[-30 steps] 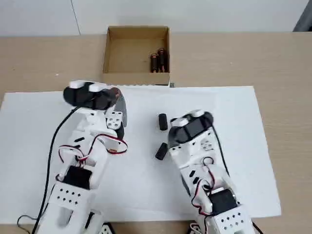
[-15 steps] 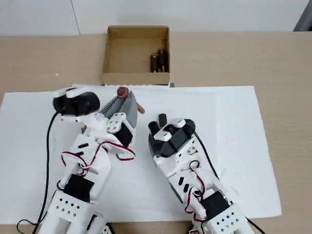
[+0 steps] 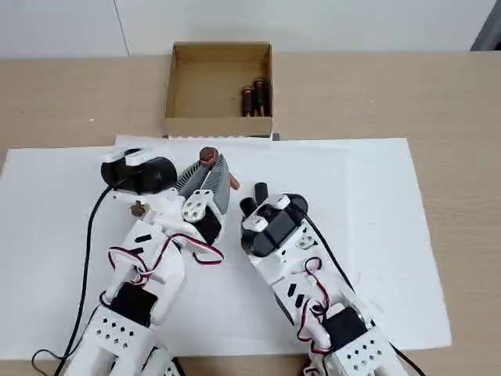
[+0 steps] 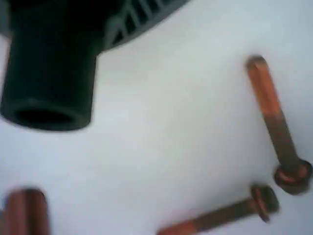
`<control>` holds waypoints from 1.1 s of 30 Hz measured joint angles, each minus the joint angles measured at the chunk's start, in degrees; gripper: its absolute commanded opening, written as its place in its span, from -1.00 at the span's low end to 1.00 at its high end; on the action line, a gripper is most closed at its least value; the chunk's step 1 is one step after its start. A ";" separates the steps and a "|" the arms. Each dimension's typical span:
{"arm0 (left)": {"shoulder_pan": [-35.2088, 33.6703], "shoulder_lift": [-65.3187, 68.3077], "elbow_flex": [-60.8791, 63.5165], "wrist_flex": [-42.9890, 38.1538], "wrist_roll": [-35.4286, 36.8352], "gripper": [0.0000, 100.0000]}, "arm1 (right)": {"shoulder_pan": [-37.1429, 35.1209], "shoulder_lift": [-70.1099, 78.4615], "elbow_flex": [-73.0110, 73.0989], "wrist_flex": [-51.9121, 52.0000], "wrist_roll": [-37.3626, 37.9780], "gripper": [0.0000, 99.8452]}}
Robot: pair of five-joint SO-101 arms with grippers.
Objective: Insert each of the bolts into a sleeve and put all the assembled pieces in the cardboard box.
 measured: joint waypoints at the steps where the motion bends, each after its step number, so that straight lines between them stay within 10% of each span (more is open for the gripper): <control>1: 0.00 0.00 0.00 0.00 -0.26 -0.99 | 0.18 0.00 0.62 -0.62 0.88 -0.99; 20: 0.00 0.00 -3.87 0.09 -0.44 -0.99 | 1.23 -12.22 3.78 2.81 4.40 -0.99; 33: 1.41 0.00 -12.75 14.51 -0.09 -0.99 | 1.23 -16.44 3.69 7.74 4.40 -0.99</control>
